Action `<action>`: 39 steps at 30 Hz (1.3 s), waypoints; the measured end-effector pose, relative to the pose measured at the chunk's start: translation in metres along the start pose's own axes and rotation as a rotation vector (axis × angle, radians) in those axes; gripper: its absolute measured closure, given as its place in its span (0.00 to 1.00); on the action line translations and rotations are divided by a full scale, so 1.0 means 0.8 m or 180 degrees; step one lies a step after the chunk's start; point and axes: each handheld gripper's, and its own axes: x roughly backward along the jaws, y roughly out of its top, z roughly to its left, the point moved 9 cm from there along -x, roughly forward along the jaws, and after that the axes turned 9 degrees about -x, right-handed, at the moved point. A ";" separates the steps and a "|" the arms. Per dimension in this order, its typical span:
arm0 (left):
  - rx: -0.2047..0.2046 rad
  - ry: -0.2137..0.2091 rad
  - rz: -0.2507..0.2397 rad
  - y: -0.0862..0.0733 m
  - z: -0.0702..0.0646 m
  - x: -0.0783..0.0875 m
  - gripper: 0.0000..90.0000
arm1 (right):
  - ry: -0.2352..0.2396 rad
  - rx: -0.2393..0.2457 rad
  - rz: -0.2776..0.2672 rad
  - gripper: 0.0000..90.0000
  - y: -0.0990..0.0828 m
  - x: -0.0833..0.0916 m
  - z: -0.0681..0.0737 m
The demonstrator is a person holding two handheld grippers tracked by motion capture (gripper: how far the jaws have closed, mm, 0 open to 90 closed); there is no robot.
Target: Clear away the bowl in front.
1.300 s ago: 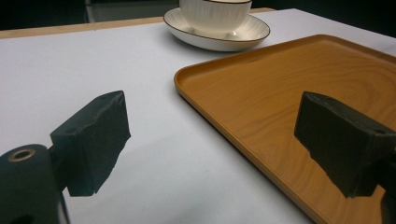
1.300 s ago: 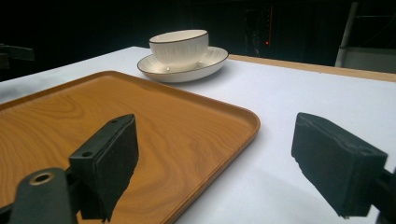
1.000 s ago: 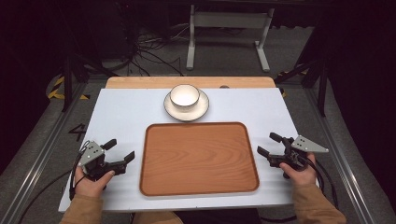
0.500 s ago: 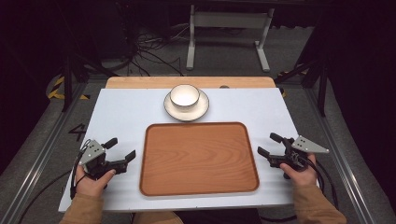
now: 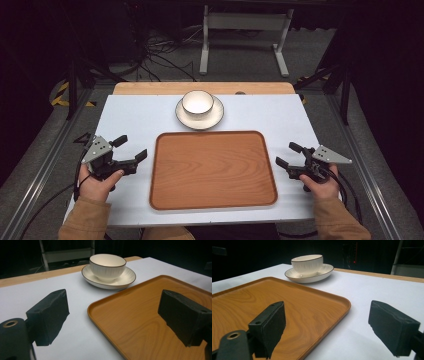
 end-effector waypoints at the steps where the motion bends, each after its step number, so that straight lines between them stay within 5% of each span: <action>1: 0.0006 -0.0007 -0.0010 0.003 0.000 0.000 0.12 | -0.0001 -0.0001 0.0001 0.17 0.000 0.000 0.000; 13: 0.0002 -0.0062 -0.0063 0.034 0.007 -0.005 0.12 | -0.0003 -0.0007 -0.0012 0.17 0.001 0.002 0.000; 25: 0.0019 -0.0111 -0.0031 0.039 0.012 -0.016 0.13 | -0.0001 -0.0007 -0.0008 0.17 0.001 0.002 0.000; 39: -0.0146 -0.0202 0.0004 0.065 0.002 -0.041 0.13 | 0.0007 -0.0005 -0.0024 0.17 0.002 0.002 0.000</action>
